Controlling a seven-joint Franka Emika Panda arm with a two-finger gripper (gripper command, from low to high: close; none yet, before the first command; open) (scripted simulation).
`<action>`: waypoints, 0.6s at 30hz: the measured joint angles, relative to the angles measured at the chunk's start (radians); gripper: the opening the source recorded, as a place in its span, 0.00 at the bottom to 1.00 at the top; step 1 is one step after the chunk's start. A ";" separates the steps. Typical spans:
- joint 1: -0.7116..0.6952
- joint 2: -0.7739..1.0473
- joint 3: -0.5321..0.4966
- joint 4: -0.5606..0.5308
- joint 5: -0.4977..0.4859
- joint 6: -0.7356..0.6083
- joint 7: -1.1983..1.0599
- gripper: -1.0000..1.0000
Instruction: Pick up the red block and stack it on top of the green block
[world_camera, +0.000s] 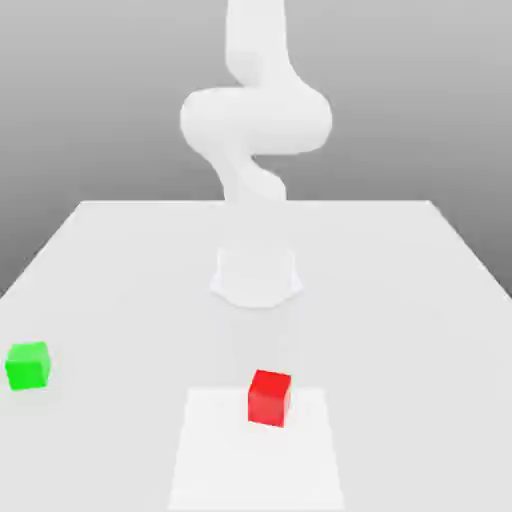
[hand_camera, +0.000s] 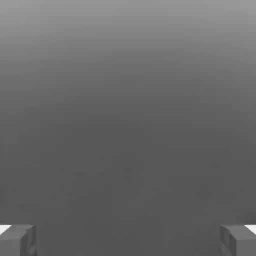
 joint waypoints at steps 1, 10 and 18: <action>-0.004 0.034 0.007 -0.029 0.002 0.024 0.013 0.50; -0.030 0.330 0.059 -0.281 0.012 0.237 0.130 0.50; -0.040 0.667 0.091 -0.506 0.011 0.477 0.250 0.50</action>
